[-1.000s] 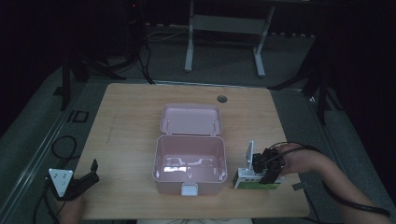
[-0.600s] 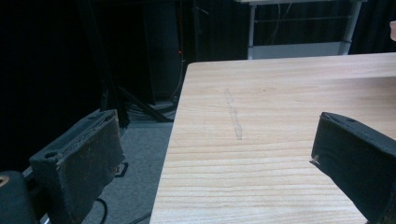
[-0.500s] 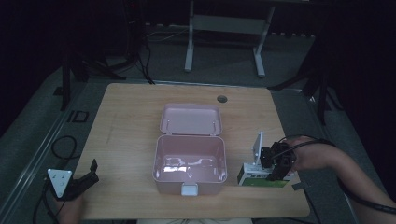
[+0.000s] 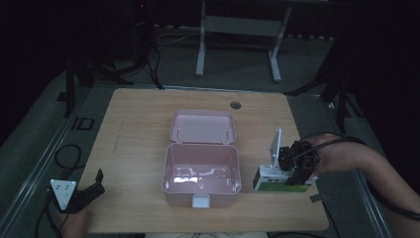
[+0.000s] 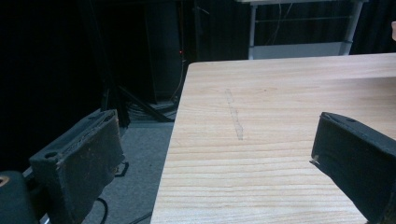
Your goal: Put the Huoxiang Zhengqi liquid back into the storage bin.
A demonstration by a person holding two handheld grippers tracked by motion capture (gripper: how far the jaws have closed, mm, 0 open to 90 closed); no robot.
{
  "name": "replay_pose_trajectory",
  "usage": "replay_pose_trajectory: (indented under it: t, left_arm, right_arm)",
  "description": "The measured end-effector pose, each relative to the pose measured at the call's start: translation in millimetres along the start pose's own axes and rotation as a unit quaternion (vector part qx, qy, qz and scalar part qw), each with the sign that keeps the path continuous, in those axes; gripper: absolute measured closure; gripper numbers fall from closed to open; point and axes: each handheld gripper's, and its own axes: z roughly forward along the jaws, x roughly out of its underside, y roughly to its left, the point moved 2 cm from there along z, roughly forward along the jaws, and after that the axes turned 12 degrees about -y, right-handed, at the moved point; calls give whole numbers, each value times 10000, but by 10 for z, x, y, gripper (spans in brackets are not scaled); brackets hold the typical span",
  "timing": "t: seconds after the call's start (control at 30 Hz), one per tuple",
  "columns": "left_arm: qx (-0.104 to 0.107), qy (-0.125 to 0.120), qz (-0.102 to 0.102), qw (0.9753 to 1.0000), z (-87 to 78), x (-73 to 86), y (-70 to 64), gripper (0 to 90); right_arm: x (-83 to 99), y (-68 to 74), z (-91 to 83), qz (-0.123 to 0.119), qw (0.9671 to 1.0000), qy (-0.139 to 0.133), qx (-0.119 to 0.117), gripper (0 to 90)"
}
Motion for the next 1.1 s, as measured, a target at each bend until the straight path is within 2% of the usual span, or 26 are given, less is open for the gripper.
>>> replay_pose_trajectory:
  t: [0.17,0.37,0.57,0.77,1.1]
  left_arm:
    - [0,-8,-14,10000,-1,0,4,22]
    - [-3,-13,-9,10000,0,-1,6,22]
    - [-16,-26,-35,10000,0,-1,12,22]
    - [-31,-21,-21,10000,1,-2,13,22]
    - [-3,-17,-47,10000,0,-3,19,22]
  right_arm:
    - [-75,-26,-187,31,9999,-53,79,617]
    - [-165,-78,-269,76,9999,-26,96,617]
    - [-283,-117,-271,43,10000,-28,73,617]
    - [-481,-148,-266,-39,10000,-50,-22,617]
    - [-811,-197,-183,-170,9998,0,-53,617]
